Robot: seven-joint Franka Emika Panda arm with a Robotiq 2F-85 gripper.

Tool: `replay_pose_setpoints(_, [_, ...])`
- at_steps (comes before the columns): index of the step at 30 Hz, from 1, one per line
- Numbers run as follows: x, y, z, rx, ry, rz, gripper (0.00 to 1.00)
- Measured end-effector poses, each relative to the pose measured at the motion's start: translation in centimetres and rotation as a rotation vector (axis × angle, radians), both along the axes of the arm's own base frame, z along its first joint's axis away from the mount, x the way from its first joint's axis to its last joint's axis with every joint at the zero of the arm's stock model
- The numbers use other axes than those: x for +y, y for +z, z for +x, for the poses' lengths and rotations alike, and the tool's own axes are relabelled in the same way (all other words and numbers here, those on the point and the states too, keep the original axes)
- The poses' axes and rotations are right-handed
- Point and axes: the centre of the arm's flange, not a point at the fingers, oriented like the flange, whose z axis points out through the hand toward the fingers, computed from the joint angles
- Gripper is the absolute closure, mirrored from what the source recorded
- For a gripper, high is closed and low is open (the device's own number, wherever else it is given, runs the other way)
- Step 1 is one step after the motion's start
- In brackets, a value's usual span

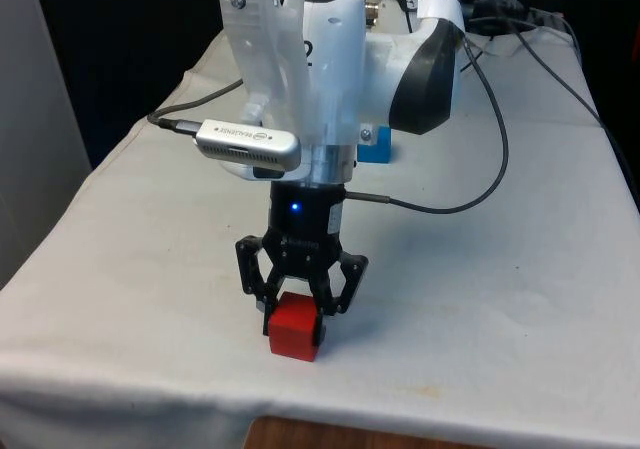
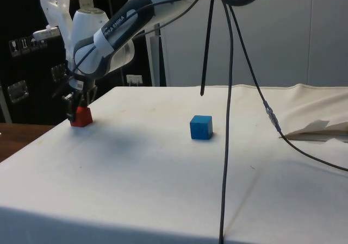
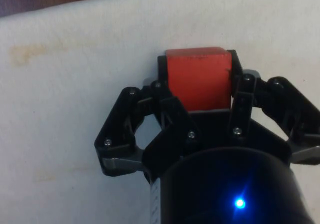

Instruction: Stack the two cubes.

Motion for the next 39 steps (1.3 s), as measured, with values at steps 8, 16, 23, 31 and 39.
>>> replay_pose_setpoints(8, [-0.1,0.3,0.1,-0.004,-0.001,-0.002,1.0])
replay_pose_setpoints(16, [-0.2,2.8,0.2,-0.011,-0.004,0.001,1.0])
replay_pose_setpoints(23, [-0.1,4.3,-0.4,-0.005,-0.007,0.006,1.0])
replay_pose_setpoints(31, [0.1,5.4,-1.0,-0.001,-0.006,0.007,1.0])
replay_pose_setpoints(39, [0.2,6.1,-1.6,0.008,-0.008,0.005,1.0])
